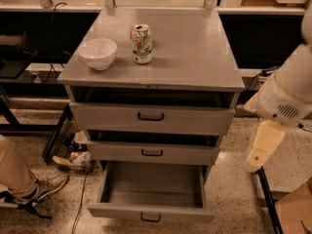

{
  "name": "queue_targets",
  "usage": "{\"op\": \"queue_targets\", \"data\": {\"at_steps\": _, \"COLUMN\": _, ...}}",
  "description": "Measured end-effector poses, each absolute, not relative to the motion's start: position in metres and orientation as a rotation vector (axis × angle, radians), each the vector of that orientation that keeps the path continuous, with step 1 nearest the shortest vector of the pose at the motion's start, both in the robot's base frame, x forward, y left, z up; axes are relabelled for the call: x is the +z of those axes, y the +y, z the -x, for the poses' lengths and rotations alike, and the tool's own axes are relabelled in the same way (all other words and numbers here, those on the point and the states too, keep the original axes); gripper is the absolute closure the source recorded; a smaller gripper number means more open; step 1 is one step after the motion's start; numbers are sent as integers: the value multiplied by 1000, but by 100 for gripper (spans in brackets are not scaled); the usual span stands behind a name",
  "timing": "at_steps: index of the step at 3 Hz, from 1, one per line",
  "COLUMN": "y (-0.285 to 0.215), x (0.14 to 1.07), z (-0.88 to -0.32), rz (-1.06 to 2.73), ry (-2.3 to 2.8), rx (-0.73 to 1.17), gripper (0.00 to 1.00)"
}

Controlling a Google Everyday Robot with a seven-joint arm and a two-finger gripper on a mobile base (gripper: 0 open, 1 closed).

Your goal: Close bottom drawer

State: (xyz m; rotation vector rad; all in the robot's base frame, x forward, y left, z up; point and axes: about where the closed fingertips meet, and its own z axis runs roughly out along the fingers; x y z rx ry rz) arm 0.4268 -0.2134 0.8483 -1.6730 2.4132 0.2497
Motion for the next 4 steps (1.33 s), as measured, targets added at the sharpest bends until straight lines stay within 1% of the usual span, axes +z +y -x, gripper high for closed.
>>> {"op": "queue_targets", "data": {"at_steps": 1, "y": -195, "x": 756, "z": -401, "rz": 1625, "ry": 2518, "rx": 513, "gripper": 0}}
{"op": "queue_targets", "data": {"at_steps": 3, "y": -193, "x": 743, "z": -389, "rz": 1649, "ry": 2541, "rx": 513, "gripper": 0}}
{"op": "queue_targets", "data": {"at_steps": 4, "y": -180, "x": 693, "z": -396, "rz": 1649, "ry": 2549, "rx": 580, "gripper": 0}}
